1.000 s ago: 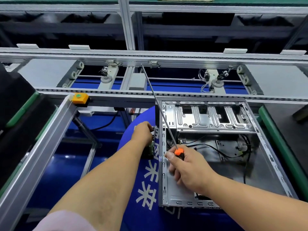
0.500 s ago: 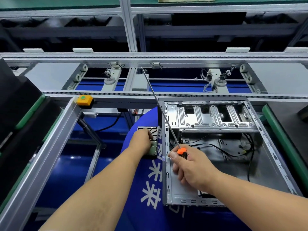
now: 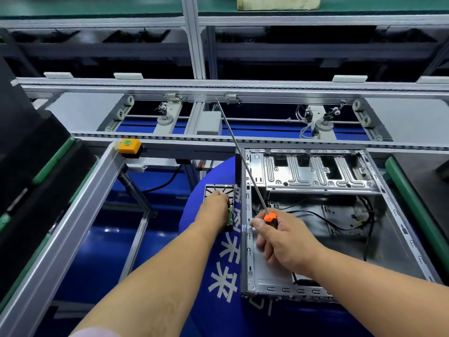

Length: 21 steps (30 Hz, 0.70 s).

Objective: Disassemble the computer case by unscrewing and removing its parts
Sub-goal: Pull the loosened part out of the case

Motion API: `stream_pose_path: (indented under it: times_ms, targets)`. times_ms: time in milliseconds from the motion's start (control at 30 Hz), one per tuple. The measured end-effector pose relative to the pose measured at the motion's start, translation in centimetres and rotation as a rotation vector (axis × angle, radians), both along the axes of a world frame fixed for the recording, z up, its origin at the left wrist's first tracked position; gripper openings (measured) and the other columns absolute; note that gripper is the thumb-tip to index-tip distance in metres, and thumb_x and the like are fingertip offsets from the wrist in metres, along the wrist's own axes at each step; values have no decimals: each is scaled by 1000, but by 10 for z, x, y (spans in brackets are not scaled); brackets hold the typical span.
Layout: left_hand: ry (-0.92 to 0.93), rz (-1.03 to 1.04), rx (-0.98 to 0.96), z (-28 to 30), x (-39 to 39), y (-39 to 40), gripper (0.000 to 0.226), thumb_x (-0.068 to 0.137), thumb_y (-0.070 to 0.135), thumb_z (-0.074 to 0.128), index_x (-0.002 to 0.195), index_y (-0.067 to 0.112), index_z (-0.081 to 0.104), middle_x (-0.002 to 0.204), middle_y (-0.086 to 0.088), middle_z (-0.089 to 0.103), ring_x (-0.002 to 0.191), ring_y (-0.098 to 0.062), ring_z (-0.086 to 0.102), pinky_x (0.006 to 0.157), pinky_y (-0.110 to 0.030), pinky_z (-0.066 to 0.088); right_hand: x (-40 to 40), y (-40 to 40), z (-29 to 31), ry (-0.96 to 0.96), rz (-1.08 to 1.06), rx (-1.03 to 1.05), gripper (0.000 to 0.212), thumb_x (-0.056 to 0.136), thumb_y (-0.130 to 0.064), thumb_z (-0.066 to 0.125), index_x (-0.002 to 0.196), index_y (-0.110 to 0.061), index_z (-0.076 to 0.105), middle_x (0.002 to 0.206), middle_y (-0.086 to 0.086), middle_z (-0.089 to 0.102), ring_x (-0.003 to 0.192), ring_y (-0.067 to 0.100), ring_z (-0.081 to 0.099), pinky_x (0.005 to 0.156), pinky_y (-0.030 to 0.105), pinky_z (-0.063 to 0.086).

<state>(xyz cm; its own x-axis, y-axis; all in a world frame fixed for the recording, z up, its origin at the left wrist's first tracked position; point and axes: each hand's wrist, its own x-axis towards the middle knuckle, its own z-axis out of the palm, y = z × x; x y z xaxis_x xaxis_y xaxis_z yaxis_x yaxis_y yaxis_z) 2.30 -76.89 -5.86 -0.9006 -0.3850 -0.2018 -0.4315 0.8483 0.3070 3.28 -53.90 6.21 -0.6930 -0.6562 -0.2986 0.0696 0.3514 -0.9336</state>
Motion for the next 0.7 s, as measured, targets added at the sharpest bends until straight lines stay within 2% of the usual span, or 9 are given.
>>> stream_pose_path:
  times_ms: [167, 500, 700]
  targets:
    - [8, 32, 6, -3, 1, -4, 25, 92, 2, 66, 111, 19, 66, 116, 0, 53, 94, -20, 50, 76, -33, 46, 2, 0, -2, -32, -18, -20, 21, 103, -37, 58, 87, -25, 65, 79, 21, 67, 58, 25, 62, 55, 40, 56]
    - [24, 54, 62, -3, 9, 3, 26, 93, 3, 63, 113, 19, 65, 117, 0, 52, 97, -21, 51, 74, -33, 44, 3, 3, 0, -35, -14, -8, 21, 103, -35, 58, 94, -16, 63, 79, 24, 67, 56, 24, 61, 53, 36, 55]
    - [113, 116, 200, 1, 19, 4, 36, 92, -1, 57, 119, 22, 66, 120, 3, 58, 104, -22, 55, 77, -36, 49, 4, 4, 0, -61, -21, -32, 20, 103, -36, 58, 87, -25, 64, 74, 20, 67, 55, 23, 60, 51, 34, 54]
